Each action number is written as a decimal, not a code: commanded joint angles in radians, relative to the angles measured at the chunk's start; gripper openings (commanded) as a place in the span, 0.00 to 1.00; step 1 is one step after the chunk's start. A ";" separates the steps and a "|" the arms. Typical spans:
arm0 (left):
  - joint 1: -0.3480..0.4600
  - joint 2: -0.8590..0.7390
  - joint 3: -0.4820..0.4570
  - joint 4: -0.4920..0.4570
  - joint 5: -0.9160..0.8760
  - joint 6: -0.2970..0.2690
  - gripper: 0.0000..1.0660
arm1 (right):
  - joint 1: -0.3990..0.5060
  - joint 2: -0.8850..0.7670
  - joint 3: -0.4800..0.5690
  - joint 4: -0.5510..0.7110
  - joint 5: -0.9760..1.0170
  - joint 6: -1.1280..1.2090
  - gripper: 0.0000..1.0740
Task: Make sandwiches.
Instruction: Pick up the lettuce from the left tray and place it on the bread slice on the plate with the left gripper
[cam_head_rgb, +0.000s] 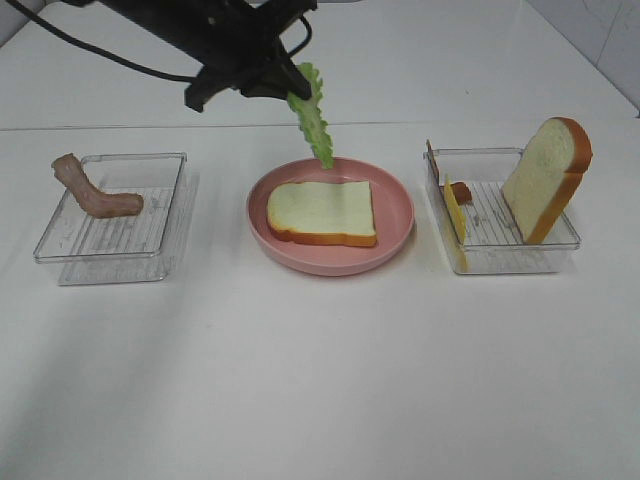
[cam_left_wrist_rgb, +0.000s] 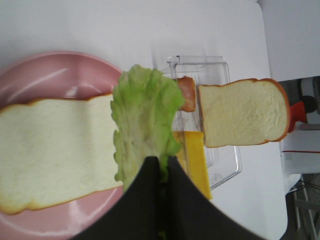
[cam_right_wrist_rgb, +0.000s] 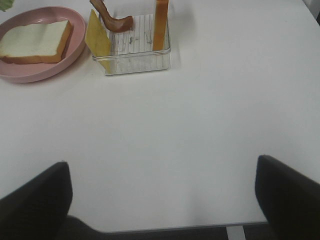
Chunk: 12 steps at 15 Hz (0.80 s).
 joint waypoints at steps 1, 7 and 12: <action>-0.055 0.073 -0.006 -0.147 -0.090 0.086 0.00 | -0.004 -0.029 0.002 0.000 -0.004 -0.002 0.90; -0.052 0.188 -0.006 -0.262 -0.111 0.191 0.00 | -0.004 -0.029 0.002 0.000 -0.004 -0.002 0.90; -0.050 0.188 -0.006 -0.008 -0.086 0.017 0.00 | -0.004 -0.029 0.002 0.000 -0.004 -0.002 0.90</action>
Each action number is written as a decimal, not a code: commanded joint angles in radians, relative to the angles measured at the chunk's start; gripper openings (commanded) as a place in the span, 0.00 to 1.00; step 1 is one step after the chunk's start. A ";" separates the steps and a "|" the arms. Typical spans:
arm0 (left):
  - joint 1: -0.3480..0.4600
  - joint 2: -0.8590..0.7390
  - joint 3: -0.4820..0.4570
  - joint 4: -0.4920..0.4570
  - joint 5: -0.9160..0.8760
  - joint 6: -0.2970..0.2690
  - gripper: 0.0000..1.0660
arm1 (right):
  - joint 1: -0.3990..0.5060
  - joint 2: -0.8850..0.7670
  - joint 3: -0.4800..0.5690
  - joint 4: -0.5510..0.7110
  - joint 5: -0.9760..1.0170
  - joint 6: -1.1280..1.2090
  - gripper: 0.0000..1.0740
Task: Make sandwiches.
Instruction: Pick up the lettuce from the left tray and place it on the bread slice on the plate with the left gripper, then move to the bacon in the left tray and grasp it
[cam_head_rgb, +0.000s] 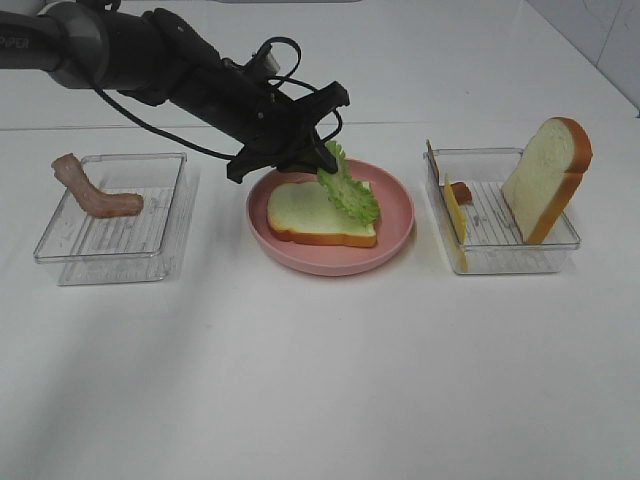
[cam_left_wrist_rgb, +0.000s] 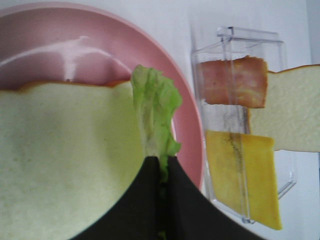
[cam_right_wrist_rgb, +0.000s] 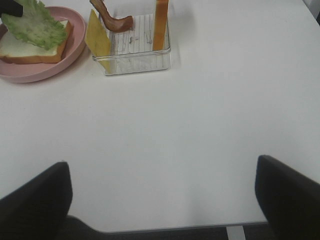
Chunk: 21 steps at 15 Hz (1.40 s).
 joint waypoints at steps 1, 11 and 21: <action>0.000 -0.006 -0.006 0.142 0.026 -0.123 0.00 | -0.004 -0.029 0.002 0.000 -0.004 -0.002 0.90; -0.004 -0.030 -0.019 0.257 0.056 -0.133 0.95 | -0.004 -0.029 0.002 0.000 -0.004 -0.002 0.90; 0.000 -0.218 -0.325 0.681 0.541 -0.138 0.95 | -0.004 -0.029 0.002 0.000 -0.004 -0.002 0.90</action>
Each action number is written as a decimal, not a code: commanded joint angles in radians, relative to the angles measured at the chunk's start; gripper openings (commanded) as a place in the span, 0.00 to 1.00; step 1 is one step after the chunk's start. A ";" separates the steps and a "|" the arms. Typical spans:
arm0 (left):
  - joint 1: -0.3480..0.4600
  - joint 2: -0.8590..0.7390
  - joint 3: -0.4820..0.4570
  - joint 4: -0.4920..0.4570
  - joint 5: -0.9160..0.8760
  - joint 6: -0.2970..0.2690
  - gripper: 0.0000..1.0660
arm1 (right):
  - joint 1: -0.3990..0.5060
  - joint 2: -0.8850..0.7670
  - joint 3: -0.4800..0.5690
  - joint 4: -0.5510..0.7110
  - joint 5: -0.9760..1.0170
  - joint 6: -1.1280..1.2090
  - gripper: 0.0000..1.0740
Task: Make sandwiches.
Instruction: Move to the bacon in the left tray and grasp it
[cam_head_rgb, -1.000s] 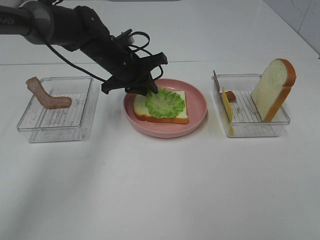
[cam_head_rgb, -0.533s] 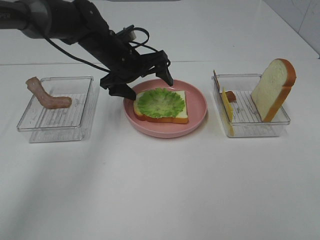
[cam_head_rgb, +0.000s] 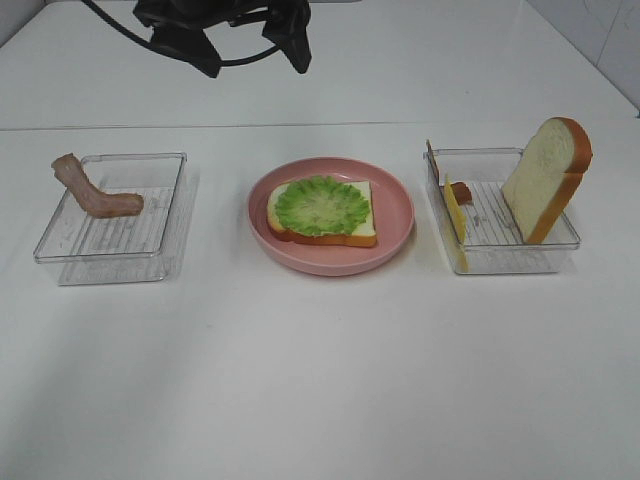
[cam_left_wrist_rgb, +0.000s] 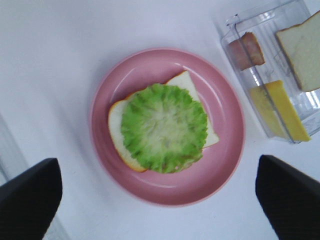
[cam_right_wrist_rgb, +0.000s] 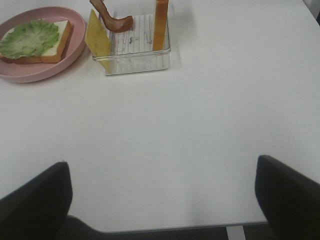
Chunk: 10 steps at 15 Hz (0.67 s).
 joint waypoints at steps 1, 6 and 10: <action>0.005 -0.029 -0.014 0.072 0.110 -0.001 0.95 | -0.004 -0.029 0.002 0.000 -0.004 -0.002 0.90; 0.072 -0.066 -0.003 0.081 0.213 -0.031 0.95 | -0.004 -0.029 0.002 0.000 -0.004 -0.002 0.90; 0.150 -0.162 0.041 0.085 0.213 -0.031 0.95 | -0.004 -0.029 0.002 0.000 -0.004 -0.002 0.90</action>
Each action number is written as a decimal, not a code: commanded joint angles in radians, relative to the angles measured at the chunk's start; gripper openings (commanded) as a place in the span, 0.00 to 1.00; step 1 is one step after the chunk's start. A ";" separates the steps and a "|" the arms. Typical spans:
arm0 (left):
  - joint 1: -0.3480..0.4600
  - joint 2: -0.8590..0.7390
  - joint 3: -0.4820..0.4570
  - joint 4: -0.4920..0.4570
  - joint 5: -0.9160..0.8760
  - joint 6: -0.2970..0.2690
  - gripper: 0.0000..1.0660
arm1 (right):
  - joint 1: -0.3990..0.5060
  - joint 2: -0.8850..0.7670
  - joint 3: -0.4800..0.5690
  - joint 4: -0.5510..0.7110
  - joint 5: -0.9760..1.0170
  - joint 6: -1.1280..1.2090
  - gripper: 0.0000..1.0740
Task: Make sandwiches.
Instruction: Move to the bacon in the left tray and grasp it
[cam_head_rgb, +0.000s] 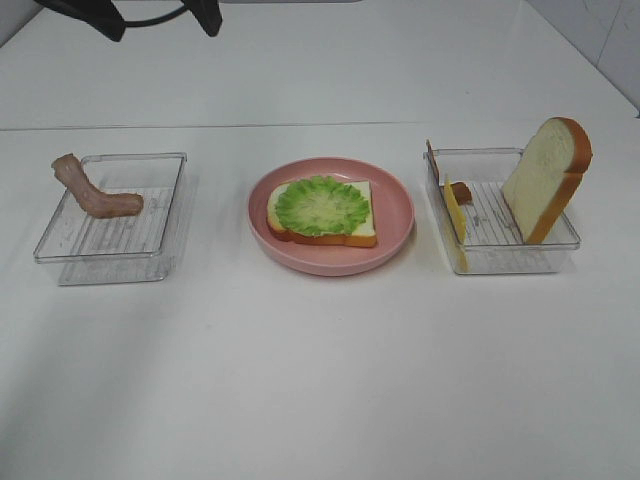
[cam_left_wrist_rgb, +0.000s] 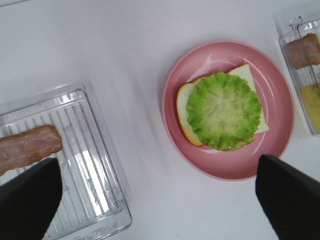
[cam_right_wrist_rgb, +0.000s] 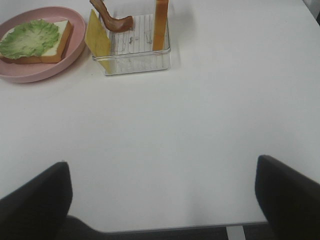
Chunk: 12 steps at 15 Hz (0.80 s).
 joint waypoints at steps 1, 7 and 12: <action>0.036 -0.046 0.021 -0.002 0.099 -0.005 0.95 | -0.004 -0.029 0.002 0.000 -0.004 -0.002 0.90; 0.200 -0.172 0.195 0.001 0.068 0.001 0.95 | -0.004 -0.029 0.002 0.000 -0.004 -0.002 0.90; 0.332 -0.179 0.367 0.006 -0.030 0.033 0.95 | -0.004 -0.029 0.002 0.000 -0.004 -0.002 0.90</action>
